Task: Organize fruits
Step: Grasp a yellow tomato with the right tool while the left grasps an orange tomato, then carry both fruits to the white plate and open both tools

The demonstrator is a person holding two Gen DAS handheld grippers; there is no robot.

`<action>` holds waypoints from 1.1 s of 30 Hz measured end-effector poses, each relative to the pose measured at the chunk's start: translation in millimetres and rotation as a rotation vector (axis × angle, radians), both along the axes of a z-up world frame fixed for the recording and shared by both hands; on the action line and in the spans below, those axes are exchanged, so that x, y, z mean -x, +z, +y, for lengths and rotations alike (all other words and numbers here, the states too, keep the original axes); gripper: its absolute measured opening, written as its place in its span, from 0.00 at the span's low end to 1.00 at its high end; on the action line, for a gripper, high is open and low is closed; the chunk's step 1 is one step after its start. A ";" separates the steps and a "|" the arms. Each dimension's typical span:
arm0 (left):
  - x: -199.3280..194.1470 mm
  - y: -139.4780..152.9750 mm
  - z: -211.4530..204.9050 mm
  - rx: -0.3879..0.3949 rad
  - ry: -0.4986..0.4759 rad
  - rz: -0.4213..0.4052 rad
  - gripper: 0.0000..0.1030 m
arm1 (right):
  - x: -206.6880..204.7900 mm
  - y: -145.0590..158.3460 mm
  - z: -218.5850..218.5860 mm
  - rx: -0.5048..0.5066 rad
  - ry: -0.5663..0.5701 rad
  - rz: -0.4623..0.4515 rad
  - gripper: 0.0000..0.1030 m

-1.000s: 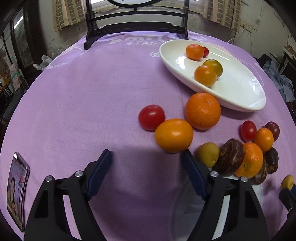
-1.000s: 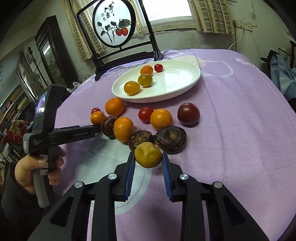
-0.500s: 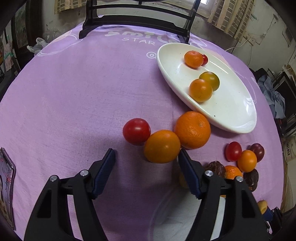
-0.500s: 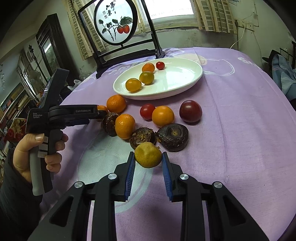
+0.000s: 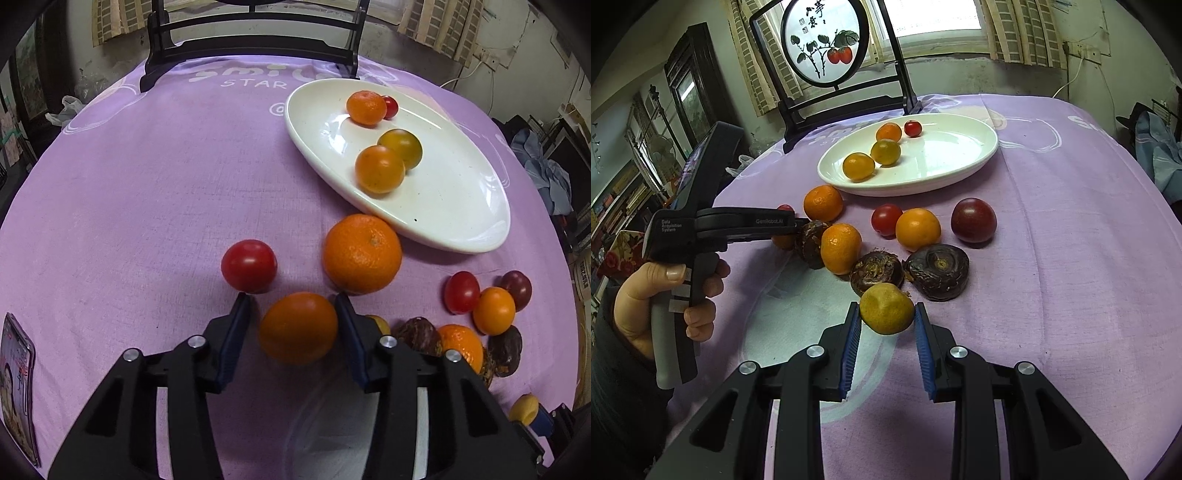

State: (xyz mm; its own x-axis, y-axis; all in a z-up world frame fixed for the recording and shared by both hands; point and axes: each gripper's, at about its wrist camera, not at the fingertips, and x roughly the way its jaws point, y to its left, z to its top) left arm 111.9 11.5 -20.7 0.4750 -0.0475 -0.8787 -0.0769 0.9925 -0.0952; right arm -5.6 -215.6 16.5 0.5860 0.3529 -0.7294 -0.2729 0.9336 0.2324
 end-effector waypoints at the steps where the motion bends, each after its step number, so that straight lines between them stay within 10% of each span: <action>1: 1.6 0.3 -0.7 0.002 -0.008 -0.002 0.38 | -0.3 -0.3 -0.5 0.001 -0.003 0.001 0.29; 19: 42.1 70.5 -7.9 -0.036 -0.148 -0.154 0.37 | -5.9 38.4 14.0 0.109 0.036 -0.134 0.29; 33: -96.6 60.1 -26.0 -0.097 -0.046 -0.165 0.37 | -131.0 38.5 28.2 0.189 0.017 -0.097 0.29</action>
